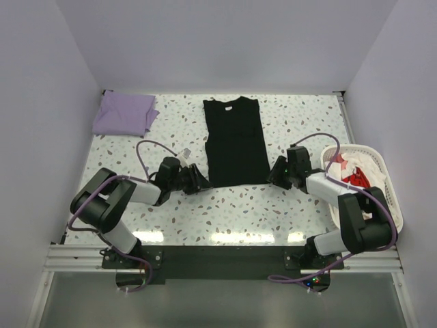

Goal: Fold and stack the t-shirts
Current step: Fold the tshirt

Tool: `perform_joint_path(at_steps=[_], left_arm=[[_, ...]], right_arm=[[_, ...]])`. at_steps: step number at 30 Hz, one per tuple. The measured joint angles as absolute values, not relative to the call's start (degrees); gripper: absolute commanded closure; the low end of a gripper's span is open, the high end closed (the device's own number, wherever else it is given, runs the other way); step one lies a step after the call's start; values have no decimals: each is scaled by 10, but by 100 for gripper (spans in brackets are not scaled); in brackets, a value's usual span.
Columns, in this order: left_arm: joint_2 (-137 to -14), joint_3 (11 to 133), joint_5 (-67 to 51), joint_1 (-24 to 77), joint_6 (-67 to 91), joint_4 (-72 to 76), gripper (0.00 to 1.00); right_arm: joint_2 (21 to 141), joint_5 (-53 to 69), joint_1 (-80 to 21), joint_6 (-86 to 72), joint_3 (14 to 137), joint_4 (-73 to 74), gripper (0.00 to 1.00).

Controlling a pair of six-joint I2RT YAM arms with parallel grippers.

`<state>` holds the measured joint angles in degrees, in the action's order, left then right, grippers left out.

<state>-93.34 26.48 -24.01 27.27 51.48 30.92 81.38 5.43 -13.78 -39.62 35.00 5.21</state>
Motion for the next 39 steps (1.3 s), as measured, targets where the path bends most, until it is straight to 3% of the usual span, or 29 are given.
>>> perform_joint_path(at_steps=[13, 15, 23, 30, 39], left_arm=[[-959, 266, -228, 291, 533, 349, 67], [-961, 268, -222, 296, 535, 348, 69], [-965, 272, -201, 308, 547, 336, 100], [-912, 256, -174, 312, 548, 279, 100], [-731, 167, -150, 333, 547, 210, 100]], right_arm=[[819, 52, -138, -410, 338, 13, 61], [819, 51, -138, -411, 335, 7, 68], [819, 51, -137, -413, 327, 5, 96], [778, 76, -138, -409, 309, 23, 100], [596, 156, -140, -407, 229, 75, 100]])
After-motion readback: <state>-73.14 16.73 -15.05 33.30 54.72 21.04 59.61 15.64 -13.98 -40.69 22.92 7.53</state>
